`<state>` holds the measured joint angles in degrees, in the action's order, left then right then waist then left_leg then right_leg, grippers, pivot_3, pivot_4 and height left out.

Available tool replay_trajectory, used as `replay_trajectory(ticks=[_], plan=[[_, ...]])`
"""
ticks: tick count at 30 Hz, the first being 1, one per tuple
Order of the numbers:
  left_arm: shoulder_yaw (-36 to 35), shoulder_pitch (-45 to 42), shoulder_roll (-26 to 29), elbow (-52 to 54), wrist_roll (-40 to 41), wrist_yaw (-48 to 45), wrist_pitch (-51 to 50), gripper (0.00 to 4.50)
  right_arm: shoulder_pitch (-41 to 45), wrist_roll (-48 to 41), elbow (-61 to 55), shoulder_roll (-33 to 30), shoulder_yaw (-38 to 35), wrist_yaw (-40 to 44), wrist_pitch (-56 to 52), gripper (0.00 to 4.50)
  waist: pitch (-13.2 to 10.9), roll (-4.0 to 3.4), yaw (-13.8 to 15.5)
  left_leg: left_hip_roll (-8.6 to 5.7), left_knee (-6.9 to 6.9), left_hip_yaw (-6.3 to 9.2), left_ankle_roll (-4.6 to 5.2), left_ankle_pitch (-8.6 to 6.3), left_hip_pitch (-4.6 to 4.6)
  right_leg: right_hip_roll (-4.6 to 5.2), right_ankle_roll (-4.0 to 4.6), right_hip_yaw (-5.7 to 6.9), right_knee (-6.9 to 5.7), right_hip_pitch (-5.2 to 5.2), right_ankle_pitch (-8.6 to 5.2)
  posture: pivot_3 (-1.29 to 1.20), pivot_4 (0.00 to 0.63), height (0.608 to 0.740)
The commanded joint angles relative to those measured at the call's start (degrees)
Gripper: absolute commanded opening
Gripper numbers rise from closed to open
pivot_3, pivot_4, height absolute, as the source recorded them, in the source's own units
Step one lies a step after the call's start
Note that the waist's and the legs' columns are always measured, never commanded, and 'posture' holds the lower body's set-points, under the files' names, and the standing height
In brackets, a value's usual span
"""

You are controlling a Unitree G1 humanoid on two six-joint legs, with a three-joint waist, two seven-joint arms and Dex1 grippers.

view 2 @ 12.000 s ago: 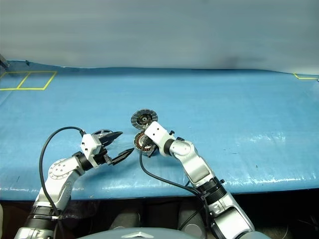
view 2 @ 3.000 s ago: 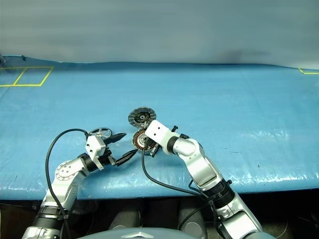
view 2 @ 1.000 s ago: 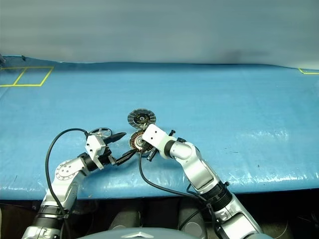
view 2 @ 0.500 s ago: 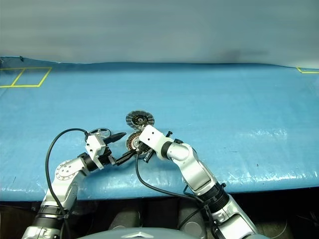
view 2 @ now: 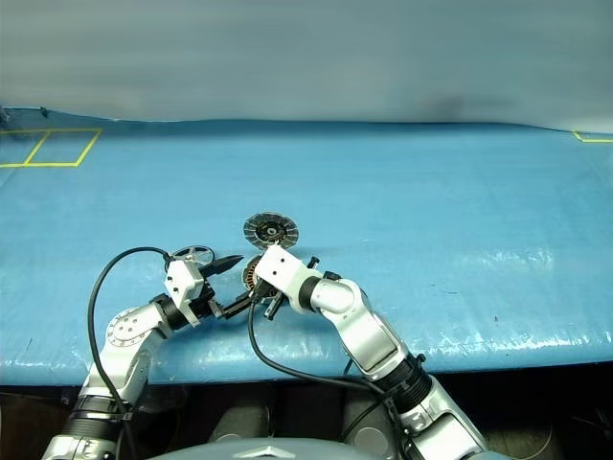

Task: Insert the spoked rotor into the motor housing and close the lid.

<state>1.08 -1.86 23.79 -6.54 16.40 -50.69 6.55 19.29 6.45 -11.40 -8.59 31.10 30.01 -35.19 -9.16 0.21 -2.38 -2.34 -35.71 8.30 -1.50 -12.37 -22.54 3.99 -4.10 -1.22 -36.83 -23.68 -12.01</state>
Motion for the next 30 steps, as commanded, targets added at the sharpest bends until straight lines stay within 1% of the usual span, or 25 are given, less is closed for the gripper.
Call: replay_trajectory(ticks=[1,9,21,30], plan=[[0.0,-0.2,-0.2,0.7,0.3,-0.2,0.4,4.46,1.1,0.7,-2.8,-0.6,-0.8,-0.5,0.6,0.05,0.0,0.00,0.0,0.00,0.00,0.00,0.00,0.00,0.00,0.00,0.00,0.00,0.00,0.00,0.00,0.00,0.150,0.740],[0.1,-0.3,-0.4,0.5,0.4,-0.3,0.3,4.46,2.4,0.9,-1.6,-2.6,-2.1,-0.4,1.1,0.05,0.0,0.00,0.1,0.00,0.00,-0.01,0.00,0.00,0.00,0.00,0.00,0.00,0.00,0.00,0.00,0.00,0.150,0.740],[0.2,0.4,0.0,1.0,0.6,-1.1,-0.5,4.46,1.1,1.0,0.4,-2.2,-0.9,-0.2,1.4,0.05,0.0,0.00,0.1,0.00,0.00,-0.01,0.00,0.00,0.00,0.00,0.01,0.00,0.00,0.01,0.00,0.00,0.150,0.740],[0.7,1.7,1.7,1.5,-0.3,-2.2,-2.2,4.46,0.8,1.0,-0.3,-2.2,-1.4,-0.6,1.3,0.05,0.0,0.00,0.1,0.00,-0.01,-0.01,0.00,0.00,0.01,0.00,0.04,0.00,0.00,0.03,-0.02,0.00,0.150,0.740]])
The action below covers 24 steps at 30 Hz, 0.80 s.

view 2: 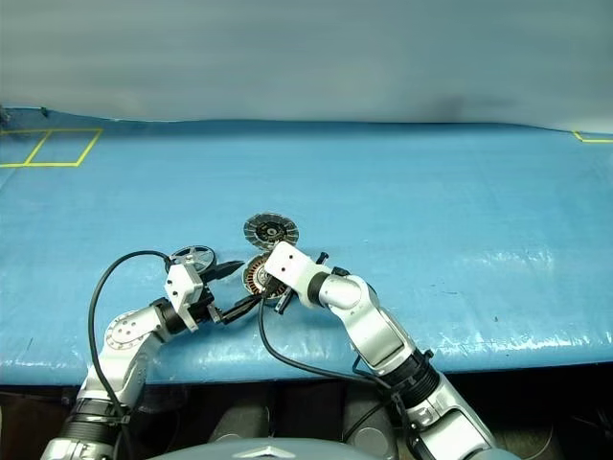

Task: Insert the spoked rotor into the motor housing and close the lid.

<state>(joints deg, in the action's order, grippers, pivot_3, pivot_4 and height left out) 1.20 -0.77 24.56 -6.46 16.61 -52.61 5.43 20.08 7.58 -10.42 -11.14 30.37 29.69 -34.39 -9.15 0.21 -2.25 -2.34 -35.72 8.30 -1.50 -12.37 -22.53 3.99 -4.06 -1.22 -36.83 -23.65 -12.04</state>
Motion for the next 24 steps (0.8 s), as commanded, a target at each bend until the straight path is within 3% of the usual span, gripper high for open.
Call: replay_trajectory(ticks=[1,3,9,20,24], plan=[[0.7,0.7,1.1,1.5,-0.6,-0.1,-1.8,4.46,0.0,-0.1,-1.3,0.3,-0.7,-0.3,0.5,0.05,0.0,0.00,0.0,0.00,0.00,0.00,0.00,0.00,0.00,0.00,0.00,0.00,0.00,0.00,0.00,0.00,0.150,0.740],[0.8,0.8,1.1,1.7,0.2,-0.5,-3.0,4.46,0.0,-0.1,-1.3,0.3,-0.7,-0.4,0.5,0.05,0.0,0.00,0.0,0.00,0.00,0.00,0.00,0.00,0.01,0.00,0.00,0.00,0.00,0.01,0.00,0.00,0.150,0.740],[0.3,1.0,1.3,2.2,1.1,-1.0,-4.2,3.14,-0.1,0.0,-1.4,0.2,-0.8,-0.6,0.5,0.00,0.0,0.00,0.0,0.00,0.00,0.00,0.00,0.00,0.02,0.00,0.00,0.00,0.00,0.01,0.00,0.00,0.150,0.740],[-2.3,1.4,0.6,4.1,5.7,-0.8,-5.5,3.14,-0.1,0.2,-1.3,0.1,-0.9,-0.8,0.4,0.00,0.0,0.00,-0.1,0.01,0.00,0.00,0.00,0.00,0.02,0.00,0.01,0.00,0.00,0.00,-0.01,0.00,0.150,0.740],[-1.1,2.3,1.8,4.2,3.6,-0.7,-5.1,3.14,0.1,0.1,-1.1,0.2,-1.1,-0.8,0.5,0.00,0.0,0.00,-0.2,0.01,0.04,0.01,0.00,0.00,0.00,0.00,0.00,0.00,0.00,-0.03,0.00,0.00,0.150,0.740]])
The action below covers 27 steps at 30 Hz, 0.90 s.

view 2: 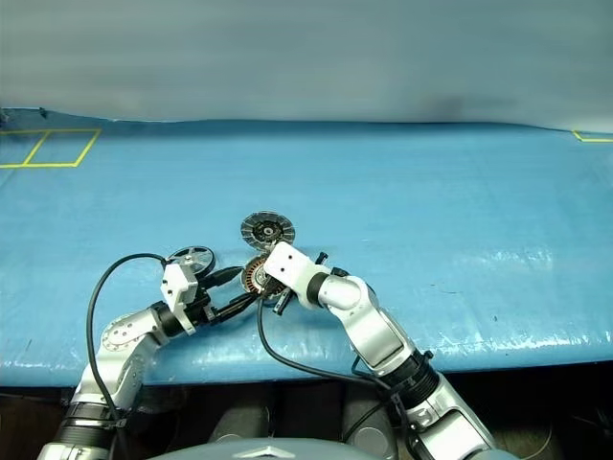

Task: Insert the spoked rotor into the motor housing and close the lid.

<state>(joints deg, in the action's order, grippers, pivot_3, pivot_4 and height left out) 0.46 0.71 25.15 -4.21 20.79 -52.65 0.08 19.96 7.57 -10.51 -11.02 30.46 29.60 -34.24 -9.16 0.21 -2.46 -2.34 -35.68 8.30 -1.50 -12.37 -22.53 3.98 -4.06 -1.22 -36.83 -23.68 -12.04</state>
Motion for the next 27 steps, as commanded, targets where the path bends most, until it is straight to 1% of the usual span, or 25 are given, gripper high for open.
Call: replay_trajectory(ticks=[1,12,16,19,27], plan=[[-0.1,0.9,1.2,1.7,-0.9,-0.5,0.4,3.14,0.3,0.1,-0.9,0.1,-1.4,-0.8,0.4,0.00,0.0,0.00,0.0,0.00,0.00,0.00,0.00,0.00,0.00,0.00,0.00,0.00,0.00,0.00,0.00,0.00,0.150,0.740],[0.9,0.0,0.6,0.5,-3.0,0.0,1.8,3.14,0.4,0.0,-0.4,-0.4,-2.6,-1.2,0.2,0.00,0.0,0.00,0.2,0.00,-0.01,-0.01,0.00,0.00,0.02,0.00,0.03,0.00,-0.01,0.02,-0.01,0.00,0.150,0.740],[1.0,-0.3,0.7,0.4,-3.4,0.1,2.0,3.14,-0.1,0.0,-0.4,-0.3,-1.9,-1.1,0.1,0.00,0.0,0.00,0.2,0.00,-0.02,-0.01,0.00,0.00,0.01,0.01,0.02,-0.01,0.00,0.03,-0.01,0.00,0.150,0.740],[1.0,-0.3,0.7,0.4,-3.5,0.1,2.0,3.14,-0.7,-0.1,-1.5,-0.1,-0.7,-0.5,-0.3,0.00,0.0,0.00,0.2,0.00,-0.02,-0.01,0.00,0.00,0.01,0.01,0.02,0.00,-0.01,0.03,-0.02,0.00,0.150,0.740],[1.2,-0.4,0.4,0.4,-3.6,0.1,1.9,3.14,-0.7,-0.3,-3.9,-0.1,-1.1,-0.4,-0.9,0.00,0.0,0.00,0.3,-0.01,-0.03,-0.01,0.00,0.00,0.01,0.01,0.02,-0.01,-0.01,0.03,-0.02,0.00,0.150,0.740]])
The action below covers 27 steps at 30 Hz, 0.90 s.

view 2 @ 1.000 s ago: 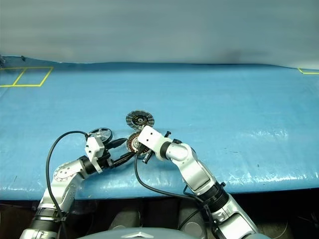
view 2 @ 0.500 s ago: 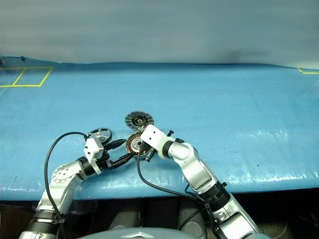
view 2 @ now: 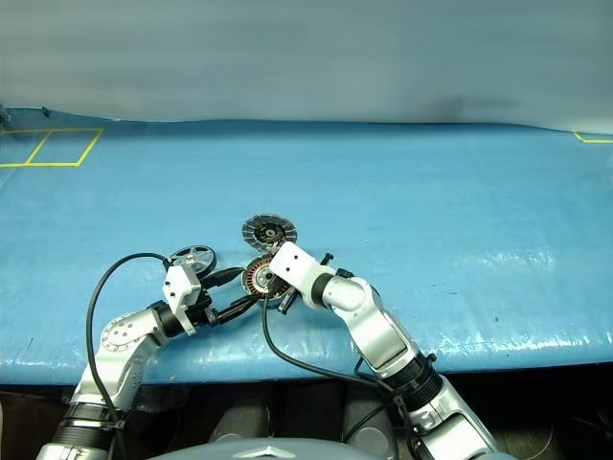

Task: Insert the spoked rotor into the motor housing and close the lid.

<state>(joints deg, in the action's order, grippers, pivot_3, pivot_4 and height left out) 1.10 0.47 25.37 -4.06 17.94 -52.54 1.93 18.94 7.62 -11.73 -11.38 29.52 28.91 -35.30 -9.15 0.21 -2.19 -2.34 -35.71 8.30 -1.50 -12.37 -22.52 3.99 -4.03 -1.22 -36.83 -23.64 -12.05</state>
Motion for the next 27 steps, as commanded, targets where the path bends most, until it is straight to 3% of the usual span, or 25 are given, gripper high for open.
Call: replay_trajectory(ticks=[1,17,27], plan=[[0.6,-0.2,0.2,0.2,-0.7,0.0,0.0,3.14,0.3,-0.3,-2.6,0.2,-0.1,0.3,0.2,0.00,0.0,0.00,0.0,0.00,0.00,0.00,0.00,0.00,0.00,0.00,0.00,0.00,0.00,0.00,0.00,0.00,0.150,0.740],[0.6,-0.4,0.2,-0.1,-1.1,0.1,0.4,3.14,-1.0,-1.0,0.5,1.0,1.4,1.5,-0.1,0.00,0.0,0.00,0.0,0.00,0.00,0.00,0.00,0.00,0.01,0.00,0.02,0.00,0.00,0.01,-0.01,0.00,0.150,0.740],[0.7,-0.7,0.0,-0.4,-1.4,0.0,0.6,3.14,-1.0,-4.5,-3.5,3.1,0.4,3.3,-2.4,0.00,0.0,0.00,0.0,0.01,0.00,0.00,0.00,0.00,0.02,0.00,0.02,0.00,-0.01,0.01,-0.01,0.00,0.150,0.740]])
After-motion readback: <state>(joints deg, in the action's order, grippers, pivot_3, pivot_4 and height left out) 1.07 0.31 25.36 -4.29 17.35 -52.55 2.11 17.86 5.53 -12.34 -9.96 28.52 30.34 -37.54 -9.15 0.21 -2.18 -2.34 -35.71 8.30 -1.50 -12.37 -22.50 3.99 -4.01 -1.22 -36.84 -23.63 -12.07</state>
